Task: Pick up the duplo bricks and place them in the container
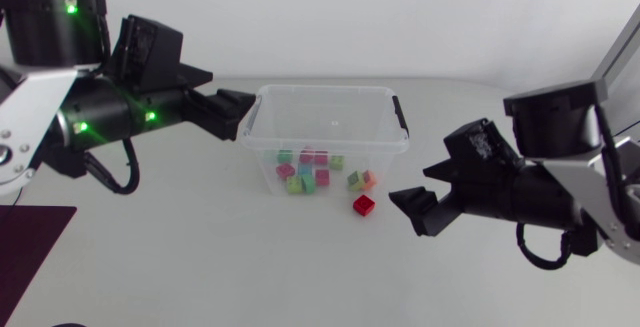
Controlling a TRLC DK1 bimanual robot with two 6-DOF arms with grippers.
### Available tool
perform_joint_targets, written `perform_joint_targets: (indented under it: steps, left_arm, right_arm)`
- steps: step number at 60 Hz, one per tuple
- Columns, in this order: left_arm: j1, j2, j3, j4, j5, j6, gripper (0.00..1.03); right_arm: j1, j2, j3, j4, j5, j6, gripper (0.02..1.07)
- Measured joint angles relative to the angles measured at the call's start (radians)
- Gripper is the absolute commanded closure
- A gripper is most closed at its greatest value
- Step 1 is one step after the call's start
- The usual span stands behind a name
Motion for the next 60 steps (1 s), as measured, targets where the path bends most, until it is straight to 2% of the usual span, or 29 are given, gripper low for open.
perform_joint_targets:
  steps: [12, 15, 20, 28, 30, 40, 56, 60]
  left_arm:
    - [-0.009, -0.107, -0.145, -0.005, -0.035, 0.029, 0.05]
    - [-0.009, -0.129, -0.181, -0.003, -0.071, 0.036, 0.05]
    - [-0.006, -0.17, -0.233, -0.002, -0.075, 0.043, 0.05]
    - [0.04, -0.286, -0.35, 0.05, -0.075, 0.046, 0.05]
    - [0.058, -0.328, -0.383, 0.055, -0.075, 0.046, 0.05]
    - [0.111, -0.437, -0.481, 0.118, -0.075, 0.046, 0.05]
    - [0.177, -0.524, -0.543, 0.14, -0.075, 0.046, 0.05]
    - [0.184, -0.561, -0.569, 0.141, -0.075, 0.046, 0.05]
  right_arm:
    - [0.003, 0.078, -0.098, 0.195, 0.002, 0.0, 0.09]
    - [0.003, 0.155, -0.109, 0.278, 0.004, 0.0, 0.09]
    - [0.003, 0.276, -0.113, 0.366, 0.004, 0.001, 0.09]
    - [0.003, 0.437, -0.114, 0.476, 0.004, 0.011, 0.09]
    - [0.003, 0.476, -0.114, 0.5, 0.004, 0.012, 0.12]
    - [0.003, 0.566, -0.092, 0.546, 0.023, 0.012, 0.13]
    - [0.003, 0.7, -0.007, 0.566, 0.044, 0.014, 0.13]
    - [0.003, 0.732, 0.01, 0.566, 0.045, 0.014, 0.21]
